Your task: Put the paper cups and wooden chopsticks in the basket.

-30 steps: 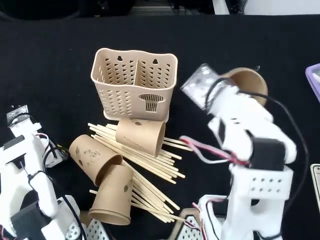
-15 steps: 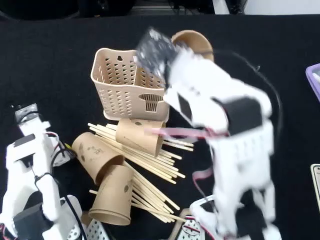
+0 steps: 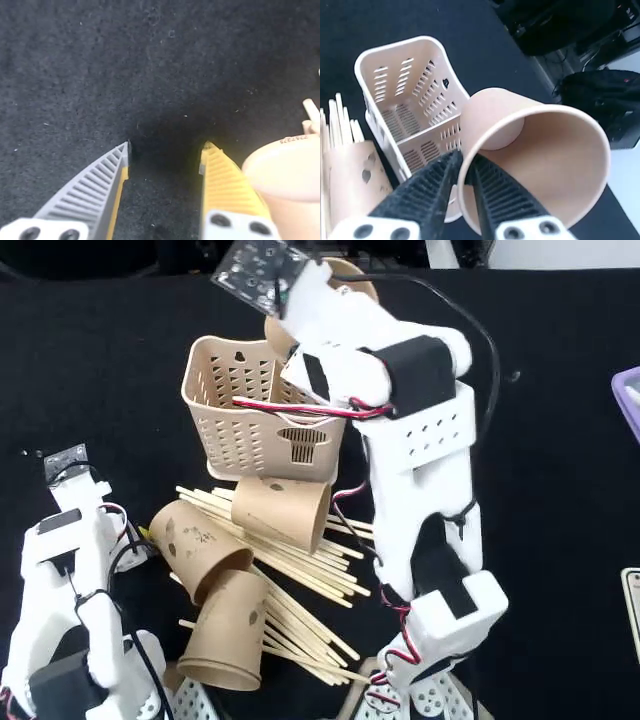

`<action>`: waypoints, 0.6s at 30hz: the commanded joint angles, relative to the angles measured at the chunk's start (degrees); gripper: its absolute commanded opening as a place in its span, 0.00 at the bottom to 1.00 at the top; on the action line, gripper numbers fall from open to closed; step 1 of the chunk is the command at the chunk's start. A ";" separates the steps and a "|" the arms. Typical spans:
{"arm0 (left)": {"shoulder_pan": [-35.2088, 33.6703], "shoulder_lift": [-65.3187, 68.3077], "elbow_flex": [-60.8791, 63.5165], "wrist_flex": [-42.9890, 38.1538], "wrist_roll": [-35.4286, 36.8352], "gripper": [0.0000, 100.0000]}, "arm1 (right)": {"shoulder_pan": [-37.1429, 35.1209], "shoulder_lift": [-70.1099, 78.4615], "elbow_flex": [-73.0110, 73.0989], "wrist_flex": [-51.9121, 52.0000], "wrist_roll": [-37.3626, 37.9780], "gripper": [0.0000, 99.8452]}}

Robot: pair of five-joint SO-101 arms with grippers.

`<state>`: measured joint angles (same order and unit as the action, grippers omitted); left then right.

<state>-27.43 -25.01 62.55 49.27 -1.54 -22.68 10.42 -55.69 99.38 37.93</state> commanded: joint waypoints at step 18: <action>2.24 -0.09 0.92 -0.97 0.70 0.23 | -0.97 -15.25 23.43 0.88 2.20 0.01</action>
<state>-27.25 -25.01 62.81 49.10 -1.54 -22.77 -2.24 -32.40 99.38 39.69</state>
